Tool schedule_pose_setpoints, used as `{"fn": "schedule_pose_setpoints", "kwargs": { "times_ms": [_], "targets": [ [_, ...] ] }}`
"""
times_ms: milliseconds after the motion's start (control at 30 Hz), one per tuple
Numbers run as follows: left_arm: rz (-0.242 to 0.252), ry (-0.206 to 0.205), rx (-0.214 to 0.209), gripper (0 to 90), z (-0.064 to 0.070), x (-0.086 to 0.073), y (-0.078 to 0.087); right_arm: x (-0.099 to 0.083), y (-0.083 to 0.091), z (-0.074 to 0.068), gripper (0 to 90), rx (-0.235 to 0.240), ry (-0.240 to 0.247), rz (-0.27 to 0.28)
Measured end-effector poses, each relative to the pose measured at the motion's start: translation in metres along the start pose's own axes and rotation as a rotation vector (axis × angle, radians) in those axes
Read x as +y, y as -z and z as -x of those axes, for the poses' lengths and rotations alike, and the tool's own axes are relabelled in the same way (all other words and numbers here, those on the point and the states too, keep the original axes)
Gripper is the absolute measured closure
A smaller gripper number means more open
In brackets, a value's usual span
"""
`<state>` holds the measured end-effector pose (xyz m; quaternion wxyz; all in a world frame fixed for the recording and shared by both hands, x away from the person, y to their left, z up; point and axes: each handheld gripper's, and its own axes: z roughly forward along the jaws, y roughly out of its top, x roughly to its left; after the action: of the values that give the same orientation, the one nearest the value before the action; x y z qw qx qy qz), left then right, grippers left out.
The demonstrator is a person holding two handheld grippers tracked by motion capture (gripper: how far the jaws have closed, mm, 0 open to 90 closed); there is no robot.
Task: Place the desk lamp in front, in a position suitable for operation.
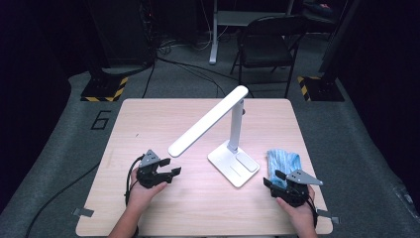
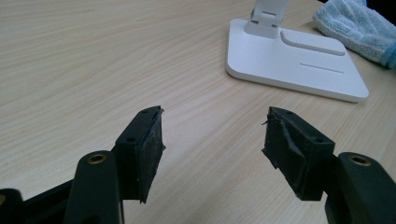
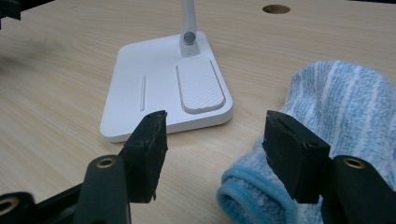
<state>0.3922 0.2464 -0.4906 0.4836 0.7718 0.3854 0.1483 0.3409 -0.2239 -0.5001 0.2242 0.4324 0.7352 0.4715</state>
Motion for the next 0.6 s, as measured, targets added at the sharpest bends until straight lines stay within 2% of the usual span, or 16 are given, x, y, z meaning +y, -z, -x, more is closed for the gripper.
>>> {"fn": "schedule_pose_setpoints", "kwargs": {
  "times_ms": [67, 267, 333, 467, 500, 600],
  "targets": [
    [0.002, -0.008, 0.004, 36.8, -0.0003, 0.0006, 0.0006, 0.0002, 0.0005, 0.0005, 39.4, 0.002, -0.011, 0.008],
    [0.017, 0.008, -0.005, 36.8, -0.002, -0.0007, 0.0042, 0.0024, 0.0053, 0.0083, 39.6, -0.008, -0.057, 0.031],
    [0.016, 0.011, -0.008, 37.4, -0.0039, -0.0016, 0.0065, 0.0045, 0.0019, 0.0088, 40.2, -0.001, -0.063, 0.034],
    [0.019, 0.018, -0.014, 37.4, -0.006, -0.0013, 0.0078, 0.0067, -0.0017, 0.0057, 42.0, -0.004, -0.049, 0.025],
    [0.023, 0.036, -0.013, 37.4, -0.0055, -0.0015, 0.0072, 0.0067, -0.0017, 0.0057, 42.0, -0.004, -0.049, 0.025],
    [0.023, 0.032, -0.016, 37.3, -0.0069, -0.0008, 0.0051, 0.0069, -0.0019, 0.0035, 41.8, -0.018, -0.048, 0.009]
  ]
}}
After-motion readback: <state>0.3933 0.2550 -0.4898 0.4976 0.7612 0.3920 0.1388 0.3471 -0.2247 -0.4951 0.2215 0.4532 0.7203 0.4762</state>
